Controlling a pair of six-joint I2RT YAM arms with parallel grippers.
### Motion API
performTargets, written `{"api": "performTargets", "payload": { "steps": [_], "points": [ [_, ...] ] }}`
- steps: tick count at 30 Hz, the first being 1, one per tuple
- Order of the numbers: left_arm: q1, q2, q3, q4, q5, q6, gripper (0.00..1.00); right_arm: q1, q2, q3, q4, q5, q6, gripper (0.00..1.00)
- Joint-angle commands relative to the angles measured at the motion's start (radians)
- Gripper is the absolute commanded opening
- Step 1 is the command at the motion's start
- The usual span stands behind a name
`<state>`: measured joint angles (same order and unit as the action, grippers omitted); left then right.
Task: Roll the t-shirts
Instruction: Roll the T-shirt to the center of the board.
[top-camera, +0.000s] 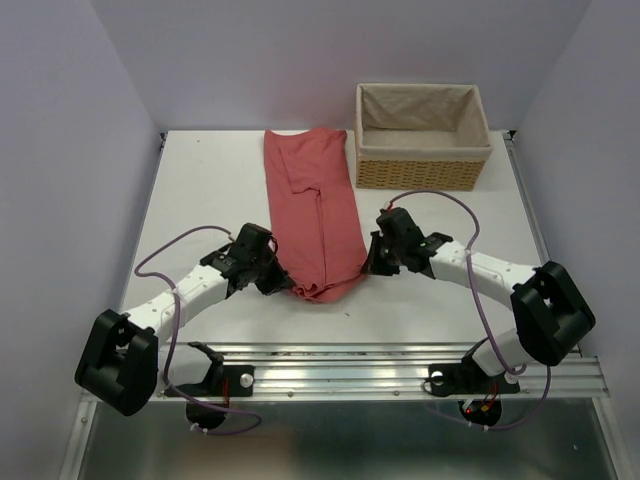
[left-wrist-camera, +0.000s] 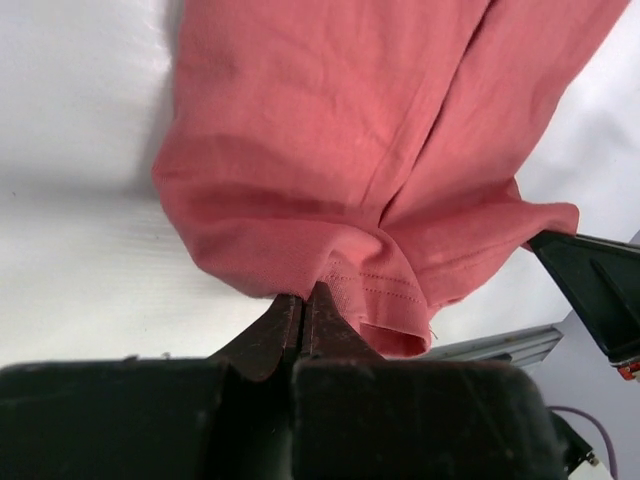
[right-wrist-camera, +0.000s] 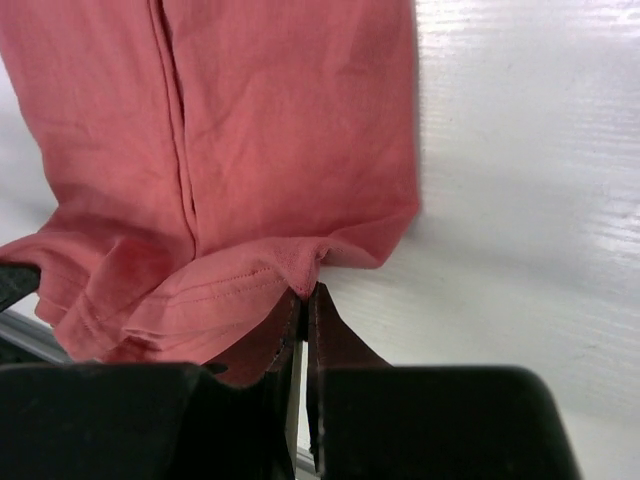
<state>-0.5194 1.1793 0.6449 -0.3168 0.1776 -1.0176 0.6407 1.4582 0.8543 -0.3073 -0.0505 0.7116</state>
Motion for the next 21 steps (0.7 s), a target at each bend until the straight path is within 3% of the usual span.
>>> {"api": "performTargets", "payload": {
  "steps": [1,7,21],
  "points": [
    [0.025,0.034,0.035,0.05,-0.027,-0.006,0.0,-0.009,0.031,0.066,0.005,0.075,-0.023,0.01],
    [0.042,0.071,0.064,0.11,-0.055,0.014,0.0,-0.018,0.08,0.104,0.023,0.092,-0.026,0.01],
    [0.073,0.183,0.164,0.042,-0.136,0.067,0.0,-0.027,0.152,0.157,0.034,0.126,-0.031,0.01]
  ]
}}
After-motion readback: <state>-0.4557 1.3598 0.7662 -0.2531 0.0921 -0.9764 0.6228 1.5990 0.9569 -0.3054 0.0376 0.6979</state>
